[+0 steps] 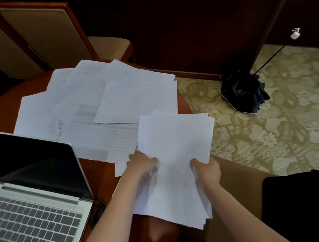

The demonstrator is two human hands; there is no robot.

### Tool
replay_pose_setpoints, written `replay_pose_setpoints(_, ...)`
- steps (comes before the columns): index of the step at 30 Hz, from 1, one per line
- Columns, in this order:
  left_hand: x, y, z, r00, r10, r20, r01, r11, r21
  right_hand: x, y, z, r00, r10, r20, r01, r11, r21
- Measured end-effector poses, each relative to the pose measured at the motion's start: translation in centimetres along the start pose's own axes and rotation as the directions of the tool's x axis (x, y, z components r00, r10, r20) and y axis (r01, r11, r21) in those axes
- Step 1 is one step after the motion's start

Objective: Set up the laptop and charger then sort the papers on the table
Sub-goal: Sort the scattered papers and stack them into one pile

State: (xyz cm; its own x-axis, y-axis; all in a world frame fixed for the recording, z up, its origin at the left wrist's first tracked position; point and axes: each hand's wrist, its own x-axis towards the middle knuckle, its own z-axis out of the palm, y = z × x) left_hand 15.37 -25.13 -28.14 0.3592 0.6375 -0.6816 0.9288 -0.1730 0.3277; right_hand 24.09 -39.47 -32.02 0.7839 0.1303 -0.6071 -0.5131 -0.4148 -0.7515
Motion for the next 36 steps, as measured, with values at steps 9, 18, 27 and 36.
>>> replay_pose_setpoints(9, -0.3, -1.3, -0.4, 0.998, 0.057, -0.015, -0.058, 0.998, -0.039, -0.7, -1.2, -1.4, 0.934, 0.042, 0.355, -0.116, 0.975, 0.192)
replay_pose_setpoints(18, 1.3, -5.0, 0.3, 0.996, 0.085, -0.006, -0.083, 0.982, 0.167, 0.2, -2.1, -4.2, 0.957, -0.060, 0.285, 0.008, 0.984, 0.180)
replay_pose_setpoints(27, 2.1, -6.8, 0.3, 0.992, 0.036, -0.118, -0.002, 0.961, 0.277, 1.6, -0.8, -6.5, 0.988, 0.030, 0.153, -0.054, 0.987, 0.152)
replay_pose_setpoints(36, 1.4, -6.4, 0.5, 0.959, -0.051, -0.279, 0.128, 0.956, 0.265, 2.1, 0.2, -7.9, 0.982, 0.051, 0.183, -0.079, 0.986, 0.147)
